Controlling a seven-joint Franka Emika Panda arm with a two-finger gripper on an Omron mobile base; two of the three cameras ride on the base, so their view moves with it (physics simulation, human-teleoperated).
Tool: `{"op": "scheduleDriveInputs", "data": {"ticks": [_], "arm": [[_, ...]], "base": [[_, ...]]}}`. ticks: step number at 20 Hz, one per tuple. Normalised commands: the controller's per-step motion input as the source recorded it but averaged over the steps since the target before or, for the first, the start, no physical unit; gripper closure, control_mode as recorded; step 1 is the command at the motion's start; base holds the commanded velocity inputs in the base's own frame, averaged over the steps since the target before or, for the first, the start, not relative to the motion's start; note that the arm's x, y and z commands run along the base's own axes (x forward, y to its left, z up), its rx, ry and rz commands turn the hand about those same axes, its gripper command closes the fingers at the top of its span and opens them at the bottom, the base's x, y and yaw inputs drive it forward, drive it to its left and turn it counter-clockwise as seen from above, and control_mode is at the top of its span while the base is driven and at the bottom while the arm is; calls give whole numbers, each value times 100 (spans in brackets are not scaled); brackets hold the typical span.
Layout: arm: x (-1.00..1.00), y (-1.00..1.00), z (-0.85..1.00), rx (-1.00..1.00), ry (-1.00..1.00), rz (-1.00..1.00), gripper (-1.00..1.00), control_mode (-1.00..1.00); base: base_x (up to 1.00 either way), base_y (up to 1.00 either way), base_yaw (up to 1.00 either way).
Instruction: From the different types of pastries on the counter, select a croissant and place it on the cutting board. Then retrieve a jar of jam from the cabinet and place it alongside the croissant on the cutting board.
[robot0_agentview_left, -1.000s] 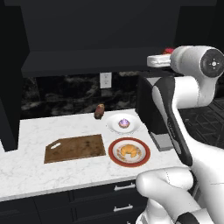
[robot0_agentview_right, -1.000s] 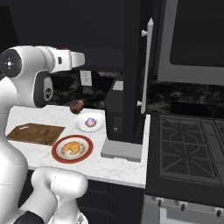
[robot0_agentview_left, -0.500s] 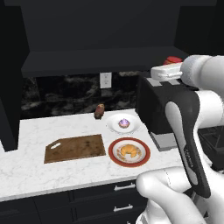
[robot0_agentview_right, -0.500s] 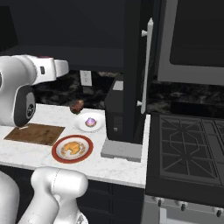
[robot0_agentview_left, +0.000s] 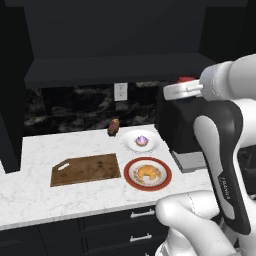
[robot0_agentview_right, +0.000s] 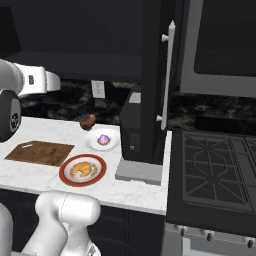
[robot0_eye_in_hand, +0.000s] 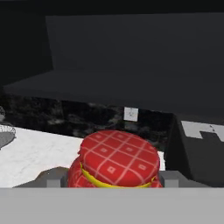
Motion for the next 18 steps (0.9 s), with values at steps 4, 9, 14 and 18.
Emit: {"op": "scheduleDriveInputs", "data": {"ticks": [4,9,14,18], "arm": [[-48,37,-20,0,11,7,100,-100],[-60,25,-39,1,0,3,100,-100],[-48,19,-49,0,-3,1,100,-100],[-26,12,-58,1,-12,0,100,-100]], "base": [[0,0,0],[0,0,0],[0,0,0],[0,0,0]]}}
